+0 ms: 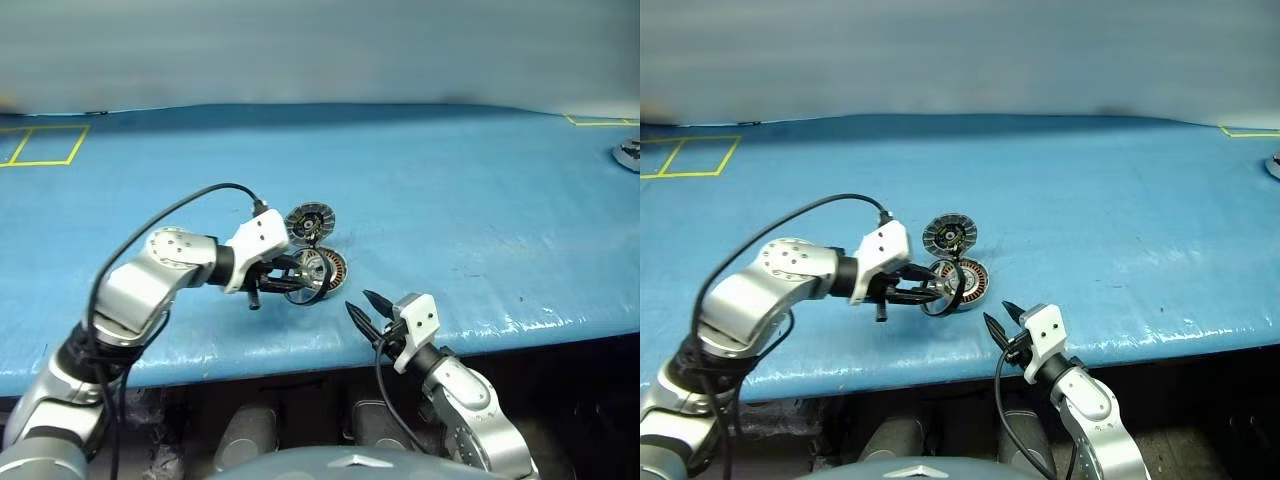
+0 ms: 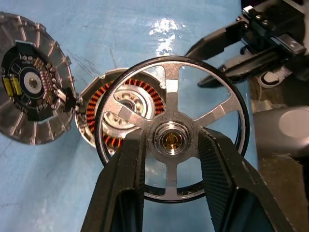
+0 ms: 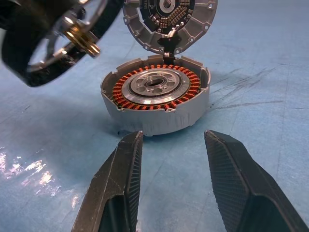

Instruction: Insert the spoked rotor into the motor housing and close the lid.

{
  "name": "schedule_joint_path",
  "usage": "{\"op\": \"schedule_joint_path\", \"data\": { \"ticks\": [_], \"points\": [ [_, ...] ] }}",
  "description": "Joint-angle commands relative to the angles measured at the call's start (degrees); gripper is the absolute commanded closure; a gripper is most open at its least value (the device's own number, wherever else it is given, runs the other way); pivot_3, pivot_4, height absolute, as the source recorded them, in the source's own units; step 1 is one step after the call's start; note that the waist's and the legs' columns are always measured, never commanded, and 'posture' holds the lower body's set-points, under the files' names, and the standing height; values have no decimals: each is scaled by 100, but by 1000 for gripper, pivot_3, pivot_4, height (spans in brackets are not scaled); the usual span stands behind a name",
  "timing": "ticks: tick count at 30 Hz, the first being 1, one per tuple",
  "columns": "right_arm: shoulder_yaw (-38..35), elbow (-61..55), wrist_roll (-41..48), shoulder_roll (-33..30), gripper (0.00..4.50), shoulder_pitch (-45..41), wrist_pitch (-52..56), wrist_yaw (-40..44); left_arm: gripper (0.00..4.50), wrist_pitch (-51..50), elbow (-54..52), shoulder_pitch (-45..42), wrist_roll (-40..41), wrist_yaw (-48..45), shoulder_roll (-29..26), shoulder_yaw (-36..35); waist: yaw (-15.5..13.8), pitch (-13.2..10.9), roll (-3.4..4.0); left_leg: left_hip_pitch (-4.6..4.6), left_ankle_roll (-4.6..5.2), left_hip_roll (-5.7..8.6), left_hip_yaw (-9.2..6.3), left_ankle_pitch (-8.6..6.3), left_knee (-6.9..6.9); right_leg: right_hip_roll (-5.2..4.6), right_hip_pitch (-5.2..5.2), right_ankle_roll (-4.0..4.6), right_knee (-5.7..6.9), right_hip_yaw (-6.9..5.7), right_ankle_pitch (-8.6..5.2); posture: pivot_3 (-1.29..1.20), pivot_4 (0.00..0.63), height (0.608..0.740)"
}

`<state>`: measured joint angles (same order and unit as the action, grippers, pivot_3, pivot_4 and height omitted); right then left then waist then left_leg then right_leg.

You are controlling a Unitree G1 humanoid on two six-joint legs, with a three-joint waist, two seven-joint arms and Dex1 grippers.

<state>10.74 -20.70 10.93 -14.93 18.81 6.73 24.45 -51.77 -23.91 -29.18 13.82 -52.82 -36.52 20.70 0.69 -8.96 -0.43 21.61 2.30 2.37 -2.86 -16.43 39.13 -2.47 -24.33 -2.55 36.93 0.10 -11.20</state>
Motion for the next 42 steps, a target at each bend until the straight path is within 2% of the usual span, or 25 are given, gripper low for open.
{"op": "schedule_joint_path", "data": {
  "ticks": [1,9,30,31,36,42],
  "points": [
    [83,-21,-144,91,2371,8,-222,-88,3225,249,308,-369,-331,383,289,213,-7,0,0,0,0,0,0,0,-1,-1,-1,1,1,0,0,0,150,740],
    [120,18,-229,225,2371,27,-276,-191,3225,610,914,-752,-730,545,561,493,-10,0,0,3,-22,0,0,12,-4,-4,-6,2,-2,6,0,0,150,740],
    [132,48,-330,330,2371,-4,-234,-296,3225,801,1022,-838,-1089,-43,230,957,-6,0,0,3,-4,0,0,2,-4,-4,-7,2,-1,5,0,0,150,740],
    [129,47,-327,339,2371,0,-230,-305,2493,809,1019,-844,-1101,-58,235,953,-6,0,0,3,-4,-1,0,2,-4,-4,-7,2,-1,5,-1,0,150,740],
    [139,53,-330,349,2371,-2,-218,-307,931,613,844,-845,-747,-69,462,577,-10,0,0,4,-4,0,0,2,-3,-4,-7,2,-1,5,0,0,150,740],
    [52,-52,-270,298,2371,-38,-147,-271,931,282,361,-704,-135,-195,386,-33,0,0,1,5,-3,-3,0,1,-3,-8,-8,2,-1,6,-1,0,150,740]
  ]
}}
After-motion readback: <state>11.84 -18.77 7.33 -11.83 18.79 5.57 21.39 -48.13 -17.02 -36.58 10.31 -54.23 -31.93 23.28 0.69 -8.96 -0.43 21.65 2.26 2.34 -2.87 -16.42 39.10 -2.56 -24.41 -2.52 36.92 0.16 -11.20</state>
